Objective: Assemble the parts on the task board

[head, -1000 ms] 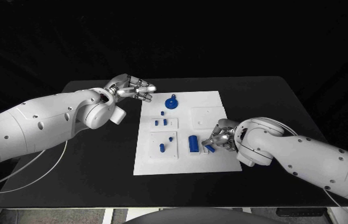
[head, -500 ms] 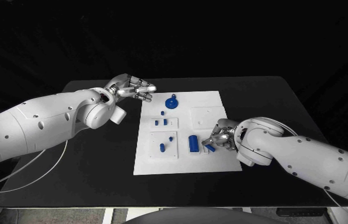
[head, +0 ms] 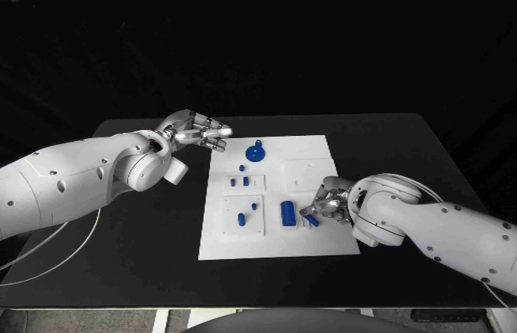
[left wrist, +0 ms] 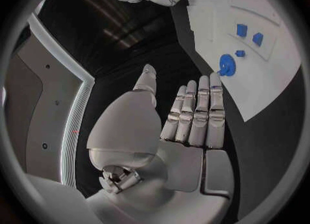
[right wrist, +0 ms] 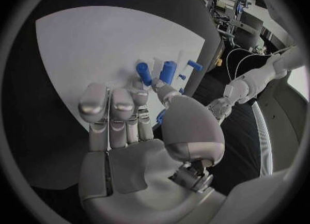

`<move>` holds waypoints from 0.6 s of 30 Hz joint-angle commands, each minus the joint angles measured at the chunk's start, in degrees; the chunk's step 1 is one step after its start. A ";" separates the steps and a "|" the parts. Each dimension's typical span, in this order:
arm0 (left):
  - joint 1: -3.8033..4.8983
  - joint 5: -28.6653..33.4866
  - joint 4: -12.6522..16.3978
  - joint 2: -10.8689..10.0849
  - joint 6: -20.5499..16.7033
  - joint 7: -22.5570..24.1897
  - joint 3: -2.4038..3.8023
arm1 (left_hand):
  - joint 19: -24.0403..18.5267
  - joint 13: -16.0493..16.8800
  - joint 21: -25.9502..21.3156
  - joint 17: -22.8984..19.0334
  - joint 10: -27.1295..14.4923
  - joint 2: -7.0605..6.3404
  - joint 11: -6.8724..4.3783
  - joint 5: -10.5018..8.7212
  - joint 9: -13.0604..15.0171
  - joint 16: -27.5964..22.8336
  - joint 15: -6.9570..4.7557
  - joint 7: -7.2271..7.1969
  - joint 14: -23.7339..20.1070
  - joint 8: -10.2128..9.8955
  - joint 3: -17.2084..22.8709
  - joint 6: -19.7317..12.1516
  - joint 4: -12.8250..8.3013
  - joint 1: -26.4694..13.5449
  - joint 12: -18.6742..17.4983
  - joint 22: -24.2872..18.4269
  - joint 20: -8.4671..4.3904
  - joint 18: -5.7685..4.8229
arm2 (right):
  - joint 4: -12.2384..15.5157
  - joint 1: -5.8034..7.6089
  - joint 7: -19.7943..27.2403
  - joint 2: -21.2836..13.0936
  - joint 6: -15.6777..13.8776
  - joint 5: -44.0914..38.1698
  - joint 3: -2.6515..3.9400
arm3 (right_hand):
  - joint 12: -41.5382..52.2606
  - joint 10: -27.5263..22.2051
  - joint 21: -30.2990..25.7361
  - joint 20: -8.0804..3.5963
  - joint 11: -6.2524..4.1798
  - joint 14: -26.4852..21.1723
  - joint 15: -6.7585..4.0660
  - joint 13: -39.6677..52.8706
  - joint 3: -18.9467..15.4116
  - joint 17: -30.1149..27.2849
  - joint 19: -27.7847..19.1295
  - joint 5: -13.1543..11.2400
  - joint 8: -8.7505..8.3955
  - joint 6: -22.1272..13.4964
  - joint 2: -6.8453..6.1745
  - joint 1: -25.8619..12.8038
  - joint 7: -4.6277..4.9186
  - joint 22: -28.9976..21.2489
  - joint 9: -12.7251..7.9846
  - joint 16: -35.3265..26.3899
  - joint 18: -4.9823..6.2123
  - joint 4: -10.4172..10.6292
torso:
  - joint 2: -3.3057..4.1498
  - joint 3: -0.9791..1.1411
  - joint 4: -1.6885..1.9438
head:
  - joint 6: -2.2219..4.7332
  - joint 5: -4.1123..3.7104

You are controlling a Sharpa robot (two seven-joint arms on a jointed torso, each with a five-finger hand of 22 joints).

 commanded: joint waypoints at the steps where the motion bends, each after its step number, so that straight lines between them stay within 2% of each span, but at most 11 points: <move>1: -0.01 -0.15 0.11 0.11 0.63 0.21 0.04 | -0.31 0.04 -0.27 -0.07 0.18 0.48 0.08 -0.02 0.00 -0.23 -0.01 -0.15 -0.24 0.32 0.08 0.40 0.33 -0.20 0.09 -0.06 0.21 -0.10 | 0.52 -0.22 0.34 0.25 3.08 -2.61 -0.20 | 0.11 0.15 0.36 0.24 -0.17 0.42 0.07 0.02 -0.78 0.09 0.74 -0.14 -0.23 0.24 -0.55 0.42 -0.04 7.30 0.02 0.35 -1.04 0.90 | 0.00 0.00 -0.02 | 0.02 0.01; 2: -0.01 -0.20 0.11 0.12 0.62 0.21 0.04 | -0.31 0.04 -0.27 -0.07 0.18 0.48 0.08 -0.02 0.00 -0.23 -0.01 -0.15 -0.24 0.32 0.08 0.40 0.33 -0.20 0.09 -0.06 0.21 -0.10 | 0.60 -0.22 0.32 0.27 3.26 -3.22 -0.20 | 0.18 0.21 0.41 0.26 -0.20 0.44 0.10 0.06 -1.06 0.16 0.75 -0.34 -0.21 0.35 -0.75 0.71 0.01 7.30 0.03 0.43 -1.04 1.77 | 0.00 0.00 -0.02 | 0.02 0.01; 7: -0.01 -0.54 0.14 0.10 0.57 0.21 0.03 | -0.32 0.05 -0.26 -0.07 0.23 0.66 0.07 -0.02 0.01 -0.24 0.00 -0.17 -0.25 0.33 -0.03 0.50 0.16 -0.17 0.09 -0.06 0.21 -0.10 | 0.99 -0.22 0.20 0.34 4.22 -5.73 -0.22 | 0.43 0.42 0.66 0.33 -0.16 0.48 0.15 0.25 -1.35 0.44 0.76 -1.23 -0.22 0.55 -1.32 1.65 -0.09 7.34 0.02 0.74 -1.08 3.51 | 0.01 0.03 -0.01 | 0.04 0.06; 12: -0.01 -0.69 0.15 0.09 0.54 0.19 0.03 | -0.32 0.05 -0.26 -0.07 0.23 0.66 0.07 -0.02 0.01 -0.24 0.00 -0.17 -0.25 0.33 -0.03 0.50 0.16 -0.17 0.09 -0.06 0.21 -0.10 | 1.30 -0.22 0.07 0.42 4.98 -7.27 -0.23 | 0.73 0.69 0.81 0.37 -0.21 0.53 0.20 0.46 -1.39 0.89 0.77 -0.57 -0.24 0.82 -0.78 2.28 -0.18 7.37 0.00 1.24 -1.19 2.60 | 0.00 0.02 -0.01 | 0.07 0.08; 18: -0.01 -0.84 0.16 0.09 0.56 0.13 0.03 | -0.32 0.04 -0.26 -0.07 0.23 0.77 0.08 0.00 0.00 -0.24 0.00 -0.17 -0.25 0.32 -0.03 0.49 0.02 -0.10 0.09 -0.06 0.21 -0.09 | 1.61 -0.22 -0.09 0.55 5.76 -8.33 -0.23 | 1.22 1.13 1.31 0.27 -0.32 0.57 0.14 0.95 -1.83 1.73 0.85 -0.35 -0.24 1.15 1.19 1.38 -0.36 7.45 0.00 2.04 -1.38 0.72 | 0.02 0.01 -0.01 | 0.10 0.12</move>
